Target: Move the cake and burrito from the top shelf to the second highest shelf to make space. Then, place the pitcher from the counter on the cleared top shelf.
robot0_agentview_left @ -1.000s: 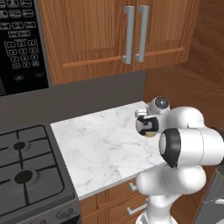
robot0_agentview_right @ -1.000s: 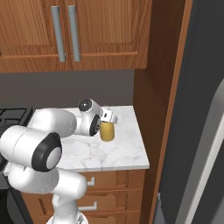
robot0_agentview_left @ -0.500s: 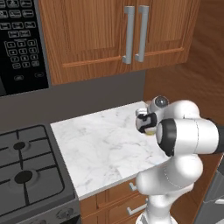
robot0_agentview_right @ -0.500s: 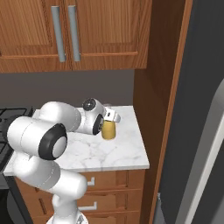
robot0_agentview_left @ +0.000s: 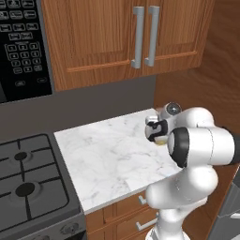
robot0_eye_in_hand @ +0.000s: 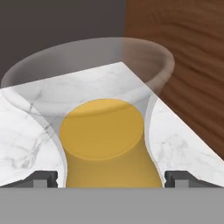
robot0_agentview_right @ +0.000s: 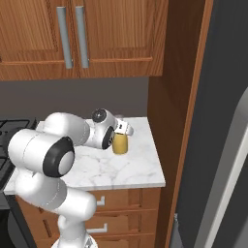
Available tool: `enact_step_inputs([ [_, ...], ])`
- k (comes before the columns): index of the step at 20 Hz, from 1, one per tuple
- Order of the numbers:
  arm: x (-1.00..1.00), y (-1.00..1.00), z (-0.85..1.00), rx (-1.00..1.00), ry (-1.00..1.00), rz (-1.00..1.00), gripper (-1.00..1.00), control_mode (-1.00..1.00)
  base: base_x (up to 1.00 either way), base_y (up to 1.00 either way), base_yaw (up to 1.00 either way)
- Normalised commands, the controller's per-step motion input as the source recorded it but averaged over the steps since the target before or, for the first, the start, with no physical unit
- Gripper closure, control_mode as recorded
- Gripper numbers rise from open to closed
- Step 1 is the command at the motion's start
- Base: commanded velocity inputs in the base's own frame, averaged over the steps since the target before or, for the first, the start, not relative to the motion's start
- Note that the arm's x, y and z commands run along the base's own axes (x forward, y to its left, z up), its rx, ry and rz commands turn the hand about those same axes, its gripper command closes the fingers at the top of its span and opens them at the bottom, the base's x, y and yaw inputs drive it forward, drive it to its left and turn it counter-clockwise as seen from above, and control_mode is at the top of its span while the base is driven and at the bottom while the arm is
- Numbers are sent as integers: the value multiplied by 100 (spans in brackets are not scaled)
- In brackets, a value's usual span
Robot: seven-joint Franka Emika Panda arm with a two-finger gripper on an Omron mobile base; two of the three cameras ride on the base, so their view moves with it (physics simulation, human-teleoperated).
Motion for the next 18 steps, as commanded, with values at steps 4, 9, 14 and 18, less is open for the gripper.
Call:
enact_step_inputs([
  [4, -90, 0, 38, 0, -2, 9, 100, -100, 0, 0, 0],
  [9, -100, 0, 76, 0, -5, 12, 100, -100, 0, 0, 0],
  [14, -90, 6, 100, -2, -6, 12, 100, -100, 0, 0, 0],
  [18, -70, 28, 100, -5, -2, 14, 100, -100, 0, 0, 0],
])
